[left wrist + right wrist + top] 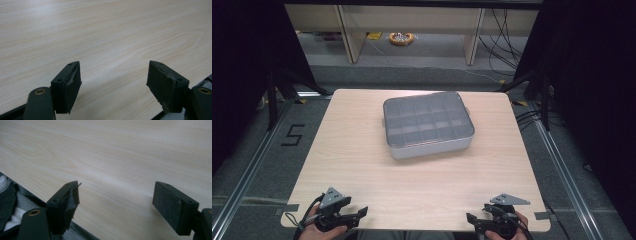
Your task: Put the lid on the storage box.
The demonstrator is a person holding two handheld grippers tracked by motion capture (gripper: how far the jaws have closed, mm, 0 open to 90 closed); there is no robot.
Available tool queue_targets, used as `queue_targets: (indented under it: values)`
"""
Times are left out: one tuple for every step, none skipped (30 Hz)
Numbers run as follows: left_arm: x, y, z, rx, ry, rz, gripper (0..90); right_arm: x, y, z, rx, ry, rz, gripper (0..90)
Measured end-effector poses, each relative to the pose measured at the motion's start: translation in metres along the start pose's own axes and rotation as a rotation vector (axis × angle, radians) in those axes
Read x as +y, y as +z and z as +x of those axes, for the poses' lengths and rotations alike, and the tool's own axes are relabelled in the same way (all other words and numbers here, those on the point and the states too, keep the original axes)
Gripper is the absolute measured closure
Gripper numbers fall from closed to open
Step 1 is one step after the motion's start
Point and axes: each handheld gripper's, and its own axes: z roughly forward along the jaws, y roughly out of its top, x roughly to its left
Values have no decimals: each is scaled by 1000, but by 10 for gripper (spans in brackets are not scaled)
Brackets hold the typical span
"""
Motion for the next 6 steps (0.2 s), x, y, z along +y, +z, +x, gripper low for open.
queue_targets:
  values:
    - [0, 0, 0, -1, 8, 5, 266, -1, 0, 0, -2, 11, -3, 223]
    - [0, 1, 0, -4, -5, 4, 264, -2, 0, -1, -3, 2, -3, 220]
    - [0, 1, 0, -2, -3, 4, 263, -2, 0, -2, -2, -8, -9, 218]
    - [0, 1, 0, 3, -5, 2, 261, -3, -1, -1, 3, 9, -7, 218]
    - [0, 0, 2, 6, 14, 5, 258, -3, -1, -1, -11, 14, -6, 218]
    - [0, 1, 3, 9, 6, 6, 253, -3, 0, -2, -5, -6, -20, 217]
